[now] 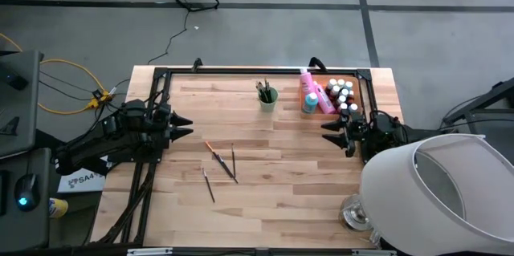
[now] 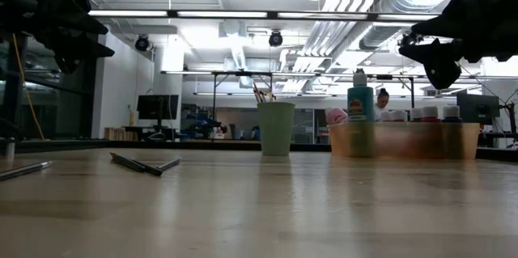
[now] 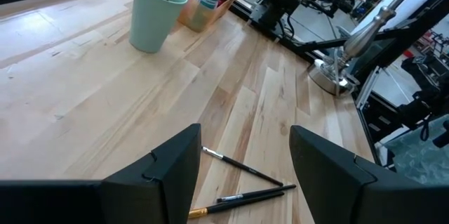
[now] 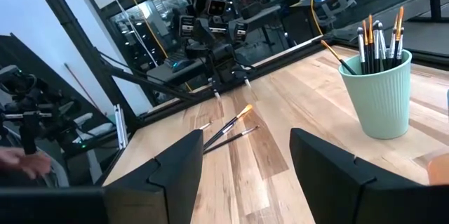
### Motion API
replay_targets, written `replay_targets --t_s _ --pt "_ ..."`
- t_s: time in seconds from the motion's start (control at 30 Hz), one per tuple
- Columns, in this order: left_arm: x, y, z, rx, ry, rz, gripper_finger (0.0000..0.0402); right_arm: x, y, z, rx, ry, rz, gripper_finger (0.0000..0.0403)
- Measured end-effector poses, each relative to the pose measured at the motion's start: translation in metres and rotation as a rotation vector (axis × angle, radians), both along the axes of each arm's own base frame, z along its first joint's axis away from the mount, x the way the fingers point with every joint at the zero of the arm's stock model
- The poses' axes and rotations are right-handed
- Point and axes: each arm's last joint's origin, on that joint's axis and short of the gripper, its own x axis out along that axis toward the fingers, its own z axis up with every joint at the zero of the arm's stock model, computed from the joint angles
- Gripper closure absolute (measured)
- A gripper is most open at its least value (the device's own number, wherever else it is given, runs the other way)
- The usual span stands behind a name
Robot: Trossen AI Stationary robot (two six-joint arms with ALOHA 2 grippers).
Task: Pick & Place Paint Supplies
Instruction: Put the bottom silver paintbrush into the green cup
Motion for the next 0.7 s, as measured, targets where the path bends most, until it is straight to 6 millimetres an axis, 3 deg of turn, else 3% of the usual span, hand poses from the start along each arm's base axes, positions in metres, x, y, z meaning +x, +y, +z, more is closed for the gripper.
replay_targets --t_s 0.53,0.7 --pt "0.0002 0.0004 0.0002 0.001 -0.002 0.013 0.0187 0.0000 0.0000 0.0001 0.000 -0.002 0.000 0.0196" --pt "0.0067 0.0042 0.0019 -0.096 -0.004 0.074 0.0187 0.0000 0.0000 0.0001 0.000 -0.002 0.000 0.0196"
